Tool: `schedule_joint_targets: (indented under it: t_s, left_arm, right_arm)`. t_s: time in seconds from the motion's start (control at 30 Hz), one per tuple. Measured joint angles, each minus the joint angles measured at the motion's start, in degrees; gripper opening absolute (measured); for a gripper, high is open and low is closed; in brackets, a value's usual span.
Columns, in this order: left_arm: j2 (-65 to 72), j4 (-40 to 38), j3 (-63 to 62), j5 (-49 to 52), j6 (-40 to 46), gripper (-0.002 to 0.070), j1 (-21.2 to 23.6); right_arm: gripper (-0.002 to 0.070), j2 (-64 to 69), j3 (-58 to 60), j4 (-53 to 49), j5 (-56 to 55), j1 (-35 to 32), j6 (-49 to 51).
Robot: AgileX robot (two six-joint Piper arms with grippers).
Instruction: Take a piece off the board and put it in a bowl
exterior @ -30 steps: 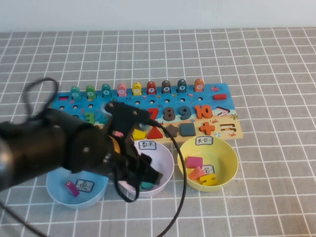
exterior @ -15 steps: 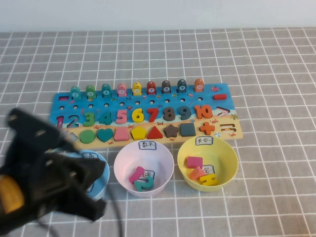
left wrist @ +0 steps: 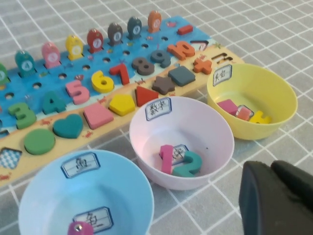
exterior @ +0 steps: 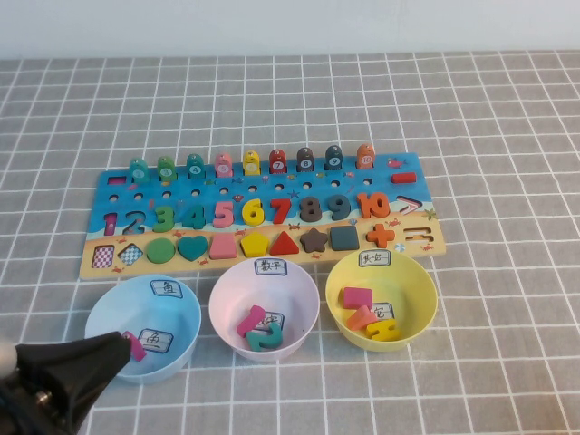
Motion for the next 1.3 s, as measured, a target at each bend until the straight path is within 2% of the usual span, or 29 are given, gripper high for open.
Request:
schedule_joint_targets:
  t_s: [0.23,0.43,0.53,0.73,0.87,1.07,1.3]
  left_arm:
    - [0.0,2.0,0.1,-1.6,1.0,0.0000,0.0]
    - [-2.8,5.0,0.9,-7.1,3.1,-0.0001,0.7]
    - [-8.4,3.3,5.2,-12.8,6.5,-0.0001,4.8]
    - [-20.1,-2.2,16.2,-28.2,10.6,-0.0001,20.1]
    - [-27.1,-2.8,20.5,-30.3,10.3,-0.0001,27.0]
    - [-30.1,-2.9,24.4,-28.8,10.1,-0.0001,30.5]
    - [-30.1,-2.5,24.7,-15.0,10.2,-0.0001,30.7]
  right_arm:
    - [-0.0018,0.0,0.0,0.0,0.0,0.0,0.0]
    - [-0.0018,0.0,0.0,0.0,0.0,0.0,0.0]
    - [-0.0018,0.0,0.0,0.0,0.0,0.0,0.0]
    - [-0.0018,0.0,0.0,0.0,0.0,0.0,0.0]
    - [-0.0018,0.0,0.0,0.0,0.0,0.0,0.0]
    - [-0.0018,0.0,0.0,0.0,0.0,0.0,0.0]
    - [-0.0018,0.0,0.0,0.0,0.0,0.0,0.0]
